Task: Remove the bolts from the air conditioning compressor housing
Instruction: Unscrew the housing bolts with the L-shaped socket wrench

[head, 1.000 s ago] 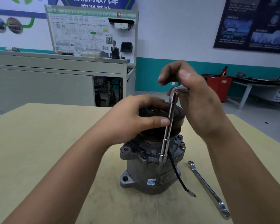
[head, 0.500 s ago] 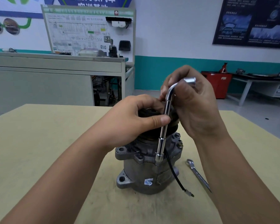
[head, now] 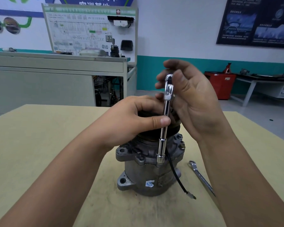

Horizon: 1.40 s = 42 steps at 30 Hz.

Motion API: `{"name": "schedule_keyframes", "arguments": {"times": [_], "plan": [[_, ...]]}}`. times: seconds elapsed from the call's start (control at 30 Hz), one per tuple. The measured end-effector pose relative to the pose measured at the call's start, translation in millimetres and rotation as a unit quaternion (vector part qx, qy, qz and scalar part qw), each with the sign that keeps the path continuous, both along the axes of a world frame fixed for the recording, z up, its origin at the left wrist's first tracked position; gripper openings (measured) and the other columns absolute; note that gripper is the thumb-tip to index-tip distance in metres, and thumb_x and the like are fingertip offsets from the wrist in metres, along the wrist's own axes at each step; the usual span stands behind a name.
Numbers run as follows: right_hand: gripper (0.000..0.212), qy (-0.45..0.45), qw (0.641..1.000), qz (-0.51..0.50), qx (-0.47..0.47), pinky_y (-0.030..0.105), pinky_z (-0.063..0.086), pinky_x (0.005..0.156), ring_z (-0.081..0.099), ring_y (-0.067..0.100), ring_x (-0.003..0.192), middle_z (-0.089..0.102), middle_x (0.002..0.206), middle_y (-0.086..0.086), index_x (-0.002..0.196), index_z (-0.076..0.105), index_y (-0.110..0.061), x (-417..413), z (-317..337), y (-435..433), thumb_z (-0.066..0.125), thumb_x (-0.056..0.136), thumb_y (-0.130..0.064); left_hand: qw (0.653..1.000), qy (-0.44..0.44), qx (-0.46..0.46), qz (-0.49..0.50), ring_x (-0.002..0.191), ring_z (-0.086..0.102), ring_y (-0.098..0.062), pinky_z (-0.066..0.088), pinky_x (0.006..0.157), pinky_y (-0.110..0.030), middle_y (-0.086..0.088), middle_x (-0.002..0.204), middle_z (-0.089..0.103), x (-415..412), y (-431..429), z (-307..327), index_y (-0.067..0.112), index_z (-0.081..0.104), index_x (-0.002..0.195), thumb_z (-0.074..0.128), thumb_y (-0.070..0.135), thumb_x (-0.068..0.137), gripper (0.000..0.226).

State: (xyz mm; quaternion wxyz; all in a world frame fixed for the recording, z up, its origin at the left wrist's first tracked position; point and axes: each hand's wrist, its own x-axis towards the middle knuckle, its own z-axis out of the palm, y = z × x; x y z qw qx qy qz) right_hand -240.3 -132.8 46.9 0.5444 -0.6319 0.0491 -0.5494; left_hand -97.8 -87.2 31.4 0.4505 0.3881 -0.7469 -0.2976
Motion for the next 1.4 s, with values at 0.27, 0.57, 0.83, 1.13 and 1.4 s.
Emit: {"name": "schedule_keyframes", "arguments": {"times": [0.27, 0.57, 0.83, 1.13, 1.4], "plan": [[0.023, 0.004, 0.999, -0.033, -0.005, 0.025, 0.054, 0.071, 0.06, 0.008, 0.077, 0.062, 0.081, -0.003, 0.094, 0.057, -0.011, 0.3, -3.3, -2.6, 0.063, 0.073, -0.007, 0.999, 0.015, 0.012, 0.027, 0.097, 0.066, -0.014, 0.05, 0.092, -0.028, 0.003, 0.097, 0.07, 0.6, -2.2, -2.0, 0.02, 0.074, 0.078, 0.077, 0.031, 0.068, 0.015], [0.021, 0.01, 0.999, 0.026, -0.037, 0.023, 0.052, 0.074, 0.065, 0.01, 0.08, 0.071, 0.087, -0.001, 0.094, 0.066, -0.012, -0.9, -4.1, -1.4, 0.048, 0.084, -0.005, 0.999, 0.044, 0.028, 0.014, 0.1, 0.067, -0.017, 0.051, 0.091, -0.024, -0.003, 0.104, 0.07, 1.0, -2.4, -2.8, 0.014, 0.074, 0.083, 0.075, 0.03, 0.07, 0.02], [0.014, 0.025, 0.995, 0.018, -0.1, 0.026, 0.049, 0.079, 0.057, 0.012, 0.085, 0.068, 0.089, -0.011, 0.093, 0.065, -0.018, -1.3, -3.2, 1.7, 0.068, 0.079, -0.016, 0.998, 0.041, 0.044, 0.024, 0.088, 0.068, -0.014, 0.053, 0.084, -0.024, 0.002, 0.089, 0.071, 0.9, -0.4, -1.4, 0.023, 0.072, 0.076, 0.077, 0.033, 0.069, 0.013], [0.021, -0.003, 0.997, 0.038, -0.073, 0.022, 0.049, 0.076, 0.058, 0.005, 0.076, 0.069, 0.086, -0.011, 0.09, 0.067, -0.018, -0.3, -5.4, 0.0, 0.064, 0.071, -0.027, 0.998, 0.051, 0.033, 0.002, 0.098, 0.067, -0.015, 0.052, 0.09, -0.026, -0.002, 0.098, 0.071, 0.9, -2.4, -2.5, 0.017, 0.074, 0.087, 0.075, 0.026, 0.07, 0.019], [0.021, -0.022, 0.992, 0.106, -0.058, 0.029, 0.046, 0.08, 0.057, 0.014, 0.085, 0.063, 0.087, -0.001, 0.09, 0.065, -0.014, -4.4, -5.1, -4.5, 0.066, 0.077, -0.03, 0.998, 0.045, 0.022, 0.025, 0.092, 0.066, -0.015, 0.05, 0.09, -0.028, 0.002, 0.09, 0.068, -2.5, -0.4, -1.3, 0.013, 0.071, 0.08, 0.071, 0.03, 0.062, 0.025]]}}
